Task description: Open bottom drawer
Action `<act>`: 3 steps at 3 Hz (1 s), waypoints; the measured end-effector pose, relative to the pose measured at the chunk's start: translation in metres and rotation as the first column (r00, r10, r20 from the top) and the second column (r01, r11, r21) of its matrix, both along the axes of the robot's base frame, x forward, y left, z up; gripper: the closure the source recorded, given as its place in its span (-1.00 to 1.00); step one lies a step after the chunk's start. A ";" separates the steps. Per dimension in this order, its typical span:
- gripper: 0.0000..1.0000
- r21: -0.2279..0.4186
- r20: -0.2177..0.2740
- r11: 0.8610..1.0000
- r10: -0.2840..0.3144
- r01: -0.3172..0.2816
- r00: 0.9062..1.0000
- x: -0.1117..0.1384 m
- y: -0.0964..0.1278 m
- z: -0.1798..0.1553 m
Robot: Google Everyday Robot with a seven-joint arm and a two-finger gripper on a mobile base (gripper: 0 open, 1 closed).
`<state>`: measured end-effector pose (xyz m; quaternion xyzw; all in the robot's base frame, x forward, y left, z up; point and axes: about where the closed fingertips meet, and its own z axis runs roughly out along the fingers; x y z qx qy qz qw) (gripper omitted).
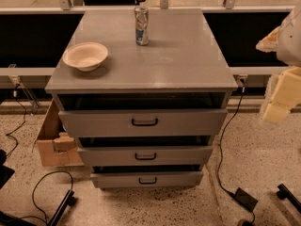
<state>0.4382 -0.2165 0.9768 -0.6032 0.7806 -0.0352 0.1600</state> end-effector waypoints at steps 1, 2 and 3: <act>-1.00 0.000 0.000 1.000 0.000 0.000 1.000 0.000 0.000 0.000; -1.00 0.027 -0.025 1.000 0.007 -0.006 1.000 -0.004 0.004 -0.033; -1.00 0.053 -0.041 0.999 0.008 -0.006 0.999 -0.013 0.008 -0.099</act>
Offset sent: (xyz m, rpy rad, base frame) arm -0.0160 0.0143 -0.1318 0.1056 0.1144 0.0271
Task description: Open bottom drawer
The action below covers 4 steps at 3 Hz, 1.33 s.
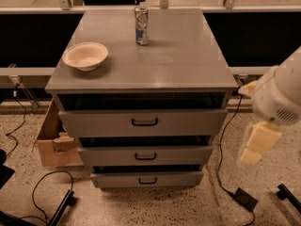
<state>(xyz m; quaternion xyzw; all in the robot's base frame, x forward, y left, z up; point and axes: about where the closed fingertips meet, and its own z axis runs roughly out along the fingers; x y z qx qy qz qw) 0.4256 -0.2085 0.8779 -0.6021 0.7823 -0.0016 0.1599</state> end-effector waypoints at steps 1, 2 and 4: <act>-1.00 -0.011 -0.017 1.000 0.008 -0.008 1.000 -0.006 0.005 -0.078; -1.00 -0.051 -0.040 0.998 0.033 -0.035 0.999 -0.011 0.016 -0.163; -1.00 -0.054 0.008 0.998 0.032 -0.031 0.999 -0.005 0.016 -0.174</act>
Offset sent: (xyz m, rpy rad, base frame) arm -0.0002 0.0312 -0.2826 -0.0966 0.0038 0.0610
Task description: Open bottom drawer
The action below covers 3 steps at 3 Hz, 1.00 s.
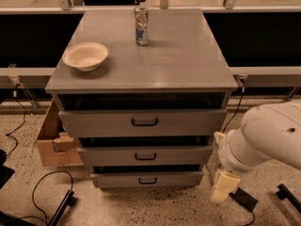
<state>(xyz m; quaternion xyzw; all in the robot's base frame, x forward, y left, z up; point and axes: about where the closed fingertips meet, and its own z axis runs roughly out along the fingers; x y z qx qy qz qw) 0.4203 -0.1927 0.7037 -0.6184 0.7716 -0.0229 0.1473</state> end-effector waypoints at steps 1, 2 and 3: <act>-1.00 -0.034 -0.014 0.999 0.019 -0.019 1.000 -0.005 0.014 -0.021; -1.00 -0.067 -0.064 0.996 0.058 -0.062 0.996 -0.013 0.039 -0.086; -1.00 -0.027 -0.105 0.997 0.066 -0.070 0.992 -0.014 0.051 -0.146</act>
Offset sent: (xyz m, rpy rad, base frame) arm -0.0226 0.0670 -0.1738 -0.1051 0.1333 0.0997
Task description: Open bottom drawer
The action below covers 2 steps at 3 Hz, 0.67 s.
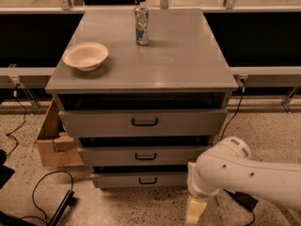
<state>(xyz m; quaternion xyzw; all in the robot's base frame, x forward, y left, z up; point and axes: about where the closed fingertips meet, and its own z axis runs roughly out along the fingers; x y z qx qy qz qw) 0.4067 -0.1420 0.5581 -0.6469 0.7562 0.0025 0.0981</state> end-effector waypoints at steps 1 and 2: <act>-1.00 0.044 -0.030 0.999 0.019 -0.018 0.999 0.010 0.016 -0.067; -1.00 0.097 -0.047 0.993 0.067 -0.062 0.997 0.021 0.036 -0.138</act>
Offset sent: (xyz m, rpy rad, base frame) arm 0.0497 0.0567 -0.2019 0.1452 0.0261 0.1082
